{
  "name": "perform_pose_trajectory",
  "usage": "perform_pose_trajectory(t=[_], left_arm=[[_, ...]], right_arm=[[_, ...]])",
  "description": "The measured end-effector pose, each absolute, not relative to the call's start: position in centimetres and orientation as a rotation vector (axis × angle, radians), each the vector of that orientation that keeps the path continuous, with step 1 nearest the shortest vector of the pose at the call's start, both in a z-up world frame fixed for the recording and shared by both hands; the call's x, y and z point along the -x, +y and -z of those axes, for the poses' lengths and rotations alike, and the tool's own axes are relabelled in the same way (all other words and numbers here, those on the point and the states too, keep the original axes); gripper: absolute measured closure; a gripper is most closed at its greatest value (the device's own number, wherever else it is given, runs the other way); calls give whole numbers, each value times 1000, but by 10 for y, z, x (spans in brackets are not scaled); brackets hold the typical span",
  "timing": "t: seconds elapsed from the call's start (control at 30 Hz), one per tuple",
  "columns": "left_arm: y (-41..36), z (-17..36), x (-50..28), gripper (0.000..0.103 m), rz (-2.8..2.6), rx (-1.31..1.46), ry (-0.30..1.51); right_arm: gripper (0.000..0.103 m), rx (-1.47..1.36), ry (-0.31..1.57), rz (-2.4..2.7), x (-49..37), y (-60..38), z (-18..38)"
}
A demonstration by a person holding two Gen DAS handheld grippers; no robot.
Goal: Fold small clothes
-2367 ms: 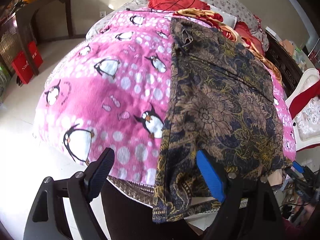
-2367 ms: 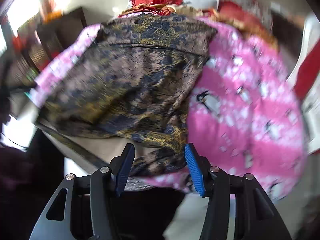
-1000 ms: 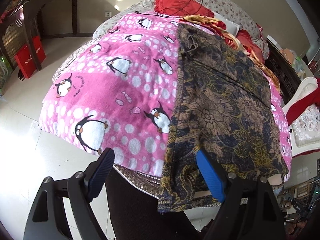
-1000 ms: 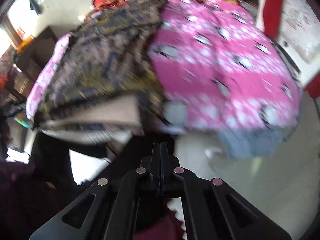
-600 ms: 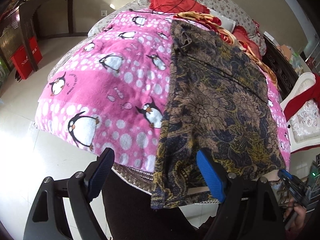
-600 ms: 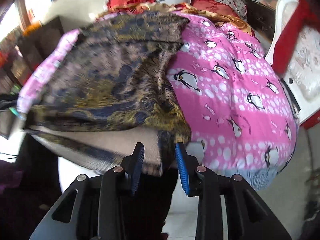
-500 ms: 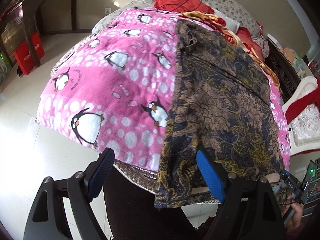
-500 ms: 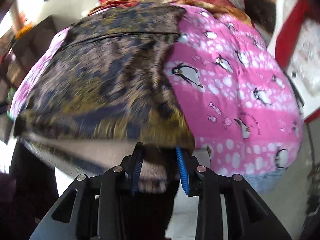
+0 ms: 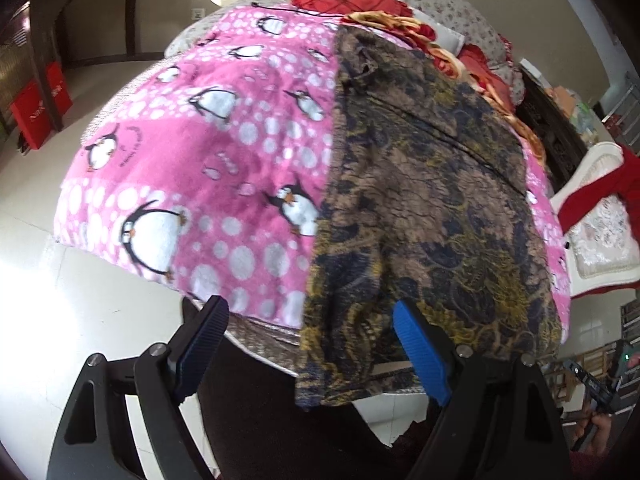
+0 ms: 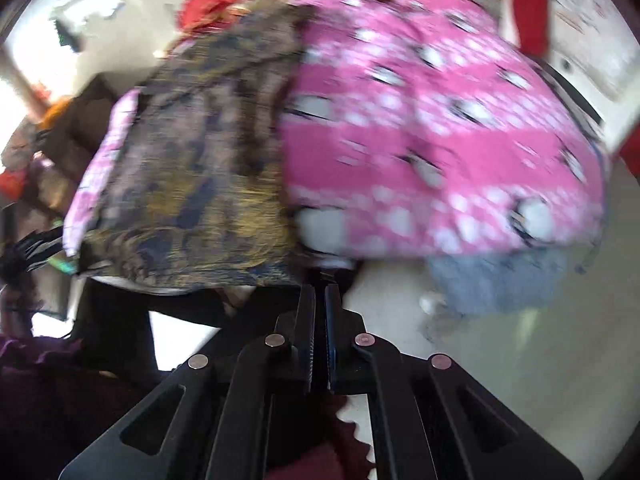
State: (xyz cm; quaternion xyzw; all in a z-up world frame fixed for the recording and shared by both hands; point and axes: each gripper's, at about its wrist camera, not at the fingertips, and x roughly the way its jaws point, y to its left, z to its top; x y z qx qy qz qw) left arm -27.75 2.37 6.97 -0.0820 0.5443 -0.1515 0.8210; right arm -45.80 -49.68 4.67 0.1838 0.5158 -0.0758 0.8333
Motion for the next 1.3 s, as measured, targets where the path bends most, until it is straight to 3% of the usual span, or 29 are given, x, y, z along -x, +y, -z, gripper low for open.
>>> perform_pose_trajectory(t=[0.07,0.17,0.4,0.6,0.67,0.7,0.77,0.87,0.9,0.97,1.3], left_arm=[[18,-66,278,9,347,173,1176],[12,-58,279,9,356,155,1212],[8,-34,283,9,360,171,1299],[-3,-33,282,15,352,118,1279],[-12,-29,282,40,384,79,1312],[-16,-24,281,60,390,65,1346],[-18,-24,281,63,376,52,1330],[-15,-23,278,76,381,86,1343],[-12,-22,277,95,394,114,1357],[-9,-26,279,97,428,144,1363],[-25,-108,260,97,426,-42,1085]], right_arm=[[98,-385,1050,147,453,-495,-55],[66,-426,975,90,441,-490,-64],[58,-560,966,60,406,-492,-42],[58,-612,1081,-8,396,-488,-14],[64,-583,1100,-21,394,-483,-11],[71,-567,1101,-31,393,-480,-12],[82,-544,1101,-57,391,-477,-14],[90,-486,1112,-74,387,-472,-19],[94,-474,1112,-77,386,-472,-21],[100,-481,1100,-87,386,-474,-27],[101,-563,904,-163,357,-491,-86]])
